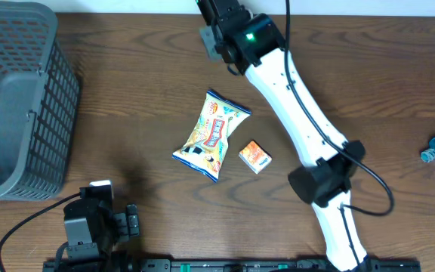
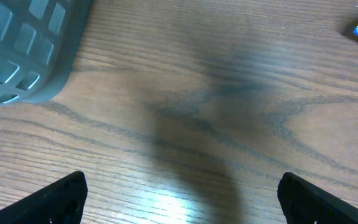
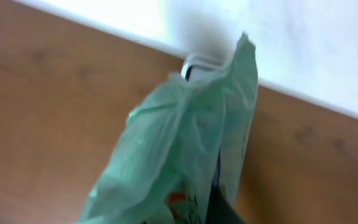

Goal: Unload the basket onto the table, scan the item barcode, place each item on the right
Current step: 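Lift the wipes pack and hold it before the white scanner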

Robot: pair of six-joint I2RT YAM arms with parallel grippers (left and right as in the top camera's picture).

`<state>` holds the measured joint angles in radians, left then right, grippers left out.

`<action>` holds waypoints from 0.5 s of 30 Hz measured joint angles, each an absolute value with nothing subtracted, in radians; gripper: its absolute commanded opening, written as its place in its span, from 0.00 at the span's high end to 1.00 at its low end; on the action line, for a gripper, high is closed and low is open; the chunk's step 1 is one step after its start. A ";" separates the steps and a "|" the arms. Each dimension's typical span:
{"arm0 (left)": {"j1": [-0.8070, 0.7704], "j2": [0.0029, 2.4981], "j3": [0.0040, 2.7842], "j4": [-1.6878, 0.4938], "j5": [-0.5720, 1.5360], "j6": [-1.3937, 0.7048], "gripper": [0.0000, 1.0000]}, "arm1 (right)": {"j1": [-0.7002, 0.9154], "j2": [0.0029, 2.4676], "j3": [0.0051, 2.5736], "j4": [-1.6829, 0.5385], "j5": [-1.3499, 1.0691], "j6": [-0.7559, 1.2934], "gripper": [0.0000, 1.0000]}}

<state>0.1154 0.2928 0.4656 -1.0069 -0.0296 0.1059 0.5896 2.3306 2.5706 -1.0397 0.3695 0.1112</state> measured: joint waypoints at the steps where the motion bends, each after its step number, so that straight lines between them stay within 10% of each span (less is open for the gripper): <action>1: 0.115 0.293 0.466 -1.007 -0.030 0.106 0.02 | 0.581 2.354 2.571 -0.999 0.380 0.102 0.99; 15: 0.115 0.293 0.466 -1.007 -0.030 0.106 0.02 | 0.525 2.574 2.563 -0.555 0.475 0.028 0.99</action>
